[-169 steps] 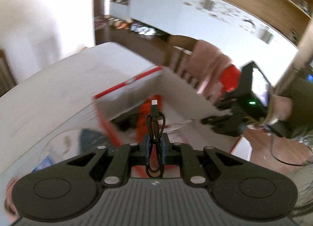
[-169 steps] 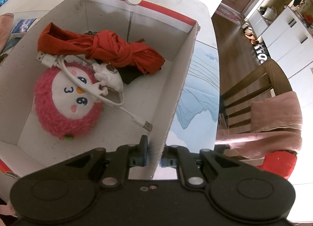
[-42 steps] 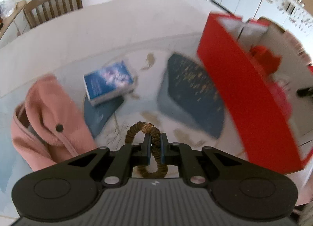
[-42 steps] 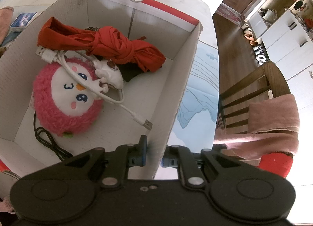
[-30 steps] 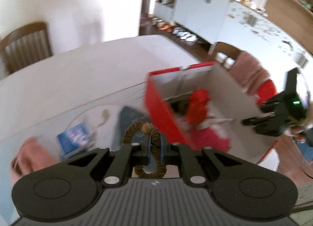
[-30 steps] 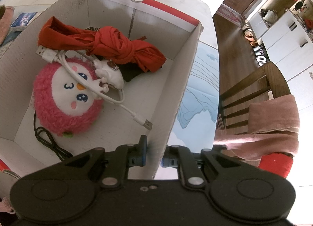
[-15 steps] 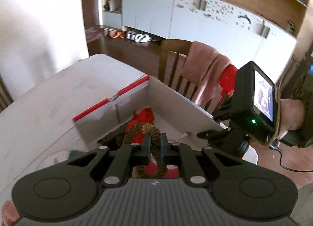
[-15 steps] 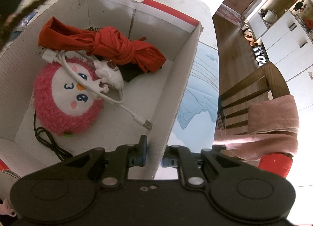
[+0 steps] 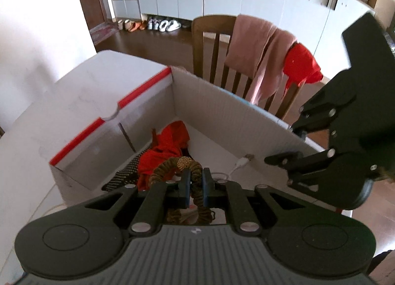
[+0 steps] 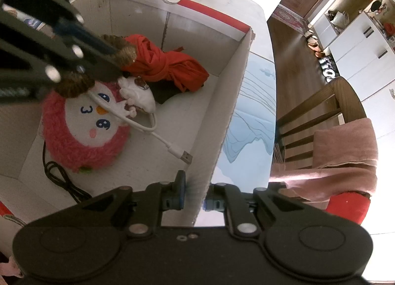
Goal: Organize objects
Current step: 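Lower the bracelet into the box and open the left gripper, then move the left gripper back to the pink hoodie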
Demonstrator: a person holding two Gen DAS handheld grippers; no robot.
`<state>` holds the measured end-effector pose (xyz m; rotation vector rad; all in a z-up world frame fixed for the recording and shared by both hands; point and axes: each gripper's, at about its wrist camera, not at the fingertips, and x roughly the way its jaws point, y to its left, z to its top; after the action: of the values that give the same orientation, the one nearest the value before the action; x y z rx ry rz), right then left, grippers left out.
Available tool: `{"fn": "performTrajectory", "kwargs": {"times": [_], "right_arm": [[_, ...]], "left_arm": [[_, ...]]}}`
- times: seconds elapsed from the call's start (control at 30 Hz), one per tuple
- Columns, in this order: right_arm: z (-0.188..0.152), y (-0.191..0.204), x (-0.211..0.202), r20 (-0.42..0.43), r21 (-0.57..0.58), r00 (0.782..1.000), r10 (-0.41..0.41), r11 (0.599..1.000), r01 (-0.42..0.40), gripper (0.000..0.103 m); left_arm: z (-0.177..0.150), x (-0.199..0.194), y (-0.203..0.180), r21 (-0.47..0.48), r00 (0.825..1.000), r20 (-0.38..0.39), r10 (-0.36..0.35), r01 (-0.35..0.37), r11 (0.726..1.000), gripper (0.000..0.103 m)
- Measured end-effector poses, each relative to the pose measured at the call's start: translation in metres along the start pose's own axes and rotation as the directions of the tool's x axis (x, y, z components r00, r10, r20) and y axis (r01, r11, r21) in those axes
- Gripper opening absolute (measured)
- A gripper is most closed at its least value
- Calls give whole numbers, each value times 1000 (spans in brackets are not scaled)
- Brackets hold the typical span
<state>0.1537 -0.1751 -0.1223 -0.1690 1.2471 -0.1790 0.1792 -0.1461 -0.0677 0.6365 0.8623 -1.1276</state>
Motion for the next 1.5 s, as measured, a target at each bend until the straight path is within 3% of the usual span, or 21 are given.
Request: {"fn": "performTrajectory", "kwargs": {"times": [0.2,0.4,0.67,0.73,0.8,0.97,1.2,1.5], "right_arm": [[-1,-1,1,0,4,1000,4,1000,-4,10],[-1,-2,2,-1,5,1000,7,1000,-7,10],[-1,-2,2,1,8,1000,11,1000,-11,10],[-1,-2,2,1,8,1000,11,1000,-11,10],[-1,-2,3,1,7,1000,12,1000,-12,10],[-1,-1,3,0,5,1000,11,1000,-11,10],[-1,-2,3,-2,3,1000,14,1000,-14,10],[-1,-3,4,-6,3,1000,20,1000,-20,10]], "left_arm": [[-6,18,6,-49,998,-61,-28,26,998,8],[-10,18,13,-92,995,-59,-76,71,993,10],[-21,1,20,-165,994,-8,-112,109,980,36],[-23,-7,21,-184,995,7,-100,99,978,49],[-26,-17,23,-199,994,26,-103,106,974,50],[-33,-44,20,-198,996,63,-66,77,977,51],[-45,-89,27,-243,991,134,10,24,970,65],[-94,-145,75,-405,977,172,124,-45,913,78]]}}
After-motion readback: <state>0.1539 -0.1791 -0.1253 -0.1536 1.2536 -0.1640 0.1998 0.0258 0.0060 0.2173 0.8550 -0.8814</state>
